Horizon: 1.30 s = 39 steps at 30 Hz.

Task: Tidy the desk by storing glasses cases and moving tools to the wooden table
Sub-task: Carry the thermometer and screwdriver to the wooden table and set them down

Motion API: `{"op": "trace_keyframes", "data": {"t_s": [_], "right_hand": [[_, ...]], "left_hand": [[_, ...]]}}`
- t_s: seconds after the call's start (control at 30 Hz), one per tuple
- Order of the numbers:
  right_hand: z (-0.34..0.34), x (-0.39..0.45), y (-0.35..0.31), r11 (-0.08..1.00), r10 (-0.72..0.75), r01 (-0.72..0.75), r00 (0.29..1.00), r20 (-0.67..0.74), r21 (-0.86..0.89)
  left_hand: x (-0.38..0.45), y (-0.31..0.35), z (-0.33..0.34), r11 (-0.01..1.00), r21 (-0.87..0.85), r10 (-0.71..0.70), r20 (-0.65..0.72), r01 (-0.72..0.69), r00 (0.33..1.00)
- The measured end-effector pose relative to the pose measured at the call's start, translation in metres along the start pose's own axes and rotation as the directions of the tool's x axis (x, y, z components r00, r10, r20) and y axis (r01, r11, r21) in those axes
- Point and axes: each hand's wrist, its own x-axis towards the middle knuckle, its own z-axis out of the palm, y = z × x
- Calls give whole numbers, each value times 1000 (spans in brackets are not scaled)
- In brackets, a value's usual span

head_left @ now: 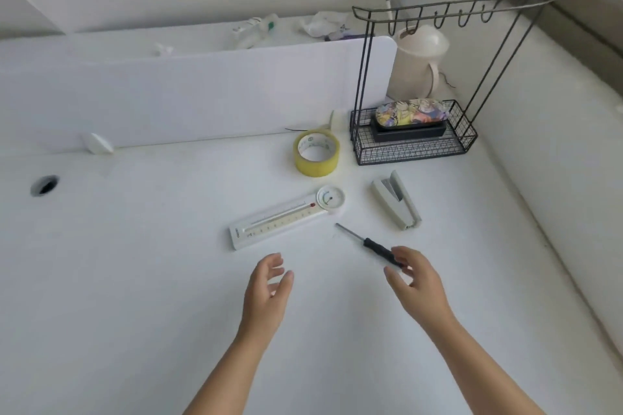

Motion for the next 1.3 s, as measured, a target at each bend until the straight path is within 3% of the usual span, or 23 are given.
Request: {"op": "trace_keyframes", "data": {"t_s": [0.1, 0.17, 0.27, 0.33, 0.4, 0.53, 0.6, 0.73, 0.87, 0.93, 1.13, 1.3], "right_hand": [[15, 40, 7, 992, -17, 24, 998, 61, -122], [26, 56, 15, 966, -6, 25, 997, 74, -258], [41, 68, 29, 895, -69, 78, 997, 37, -438], [46, 72, 34, 845, -133, 135, 990, 42, -518], [46, 75, 36, 834, -172, 164, 984, 33, -527], [46, 70, 43, 885, -156, 145, 988, 12, -443], [45, 62, 45, 935, -135, 103, 988, -72, -338], [41, 35, 49, 986, -107, 90, 987, -122, -140], [44, -5, 46, 999, -7, 0, 991, -136, -52], [48, -30, 41, 999, 32, -33, 987, -158, -6], [66, -128, 20, 972, 225, -200, 943, -247, 124], [97, -242, 24, 887, 453, -340, 769, -450, 311]], "left_hand": [[36, 3, 8, 987, 159, 20, 14, -22, 1000], [60, 3, 6, 935, 333, 130, 5, -124, 992], [103, -4, 0, 723, 645, 287, 47, -248, 957], [125, -3, -3, 564, 797, 199, 121, -215, 972], [136, 0, -4, 522, 830, 50, 201, -197, 978], [137, 6, -2, 428, 871, -54, 291, -241, 955], [126, 9, -3, 449, 868, -71, 270, -211, 960], [85, 8, -12, 613, 781, -3, 157, -122, 988], [32, -6, -30, 857, 512, 35, 56, -59, 998], [9, -14, -42, 899, 438, -9, 56, -16, 998], [-21, -26, -68, 874, 461, -36, 377, -154, 926], [-66, -40, -58, 803, 469, 6, 610, -367, 792]]}}
